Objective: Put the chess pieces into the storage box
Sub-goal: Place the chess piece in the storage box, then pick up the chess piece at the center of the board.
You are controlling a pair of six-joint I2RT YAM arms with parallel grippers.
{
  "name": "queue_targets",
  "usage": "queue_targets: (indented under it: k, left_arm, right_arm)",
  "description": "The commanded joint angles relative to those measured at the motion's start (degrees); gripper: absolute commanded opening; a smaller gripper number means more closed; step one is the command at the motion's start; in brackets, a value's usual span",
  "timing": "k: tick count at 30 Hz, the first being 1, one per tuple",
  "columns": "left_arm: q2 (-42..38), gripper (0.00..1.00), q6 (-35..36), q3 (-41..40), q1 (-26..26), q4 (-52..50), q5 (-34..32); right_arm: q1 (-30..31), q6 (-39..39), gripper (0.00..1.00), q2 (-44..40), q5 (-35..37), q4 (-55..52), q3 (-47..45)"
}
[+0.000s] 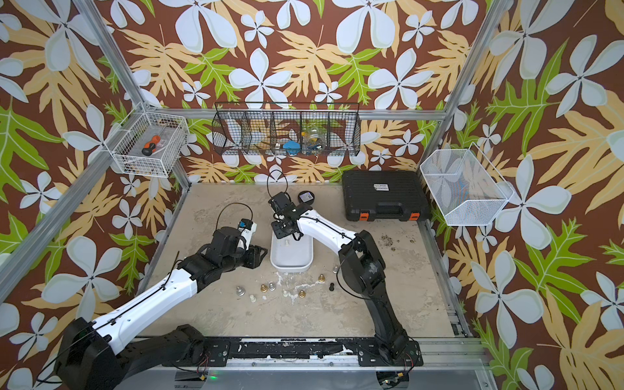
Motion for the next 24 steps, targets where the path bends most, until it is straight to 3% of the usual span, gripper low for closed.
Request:
queue_targets:
  k: [1,8,11,13,18,24]
  left_arm:
    - [-0.82,0.53,0.47,0.13,0.08,1.28,1.61]
    - [-0.21,0.53,1.59,0.02,-0.68,2.97,4.63]
    - [1.71,0.53,3.47,1.75,-5.05,2.10,1.77]
    - [3.29,0.53,4.40,2.95,-8.08,1.63,1.48]
    - [4.81,0.49,3.82,3.73,-9.39,4.46,11.66]
    - [4.99,0.49,6.30,4.28,-10.65,4.22,10.25]
  right_arm:
    - [-0.77,1.60,0.42,-6.65,-0.13,2.54,-6.36]
    - [-7.27,6.02,0.40,-26.12,-2.51,9.93,-29.61]
    - [-9.39,5.73,0.40,-30.58,-1.71,8.67,-36.39]
    - [-10.24,5.35,0.40,-32.12,-1.36,7.56,-39.83]
    - [-10.78,4.78,0.40,-32.23,-0.11,5.56,-44.87]
    - [-11.23,5.65,0.42,-31.38,2.69,5.45,-47.49]
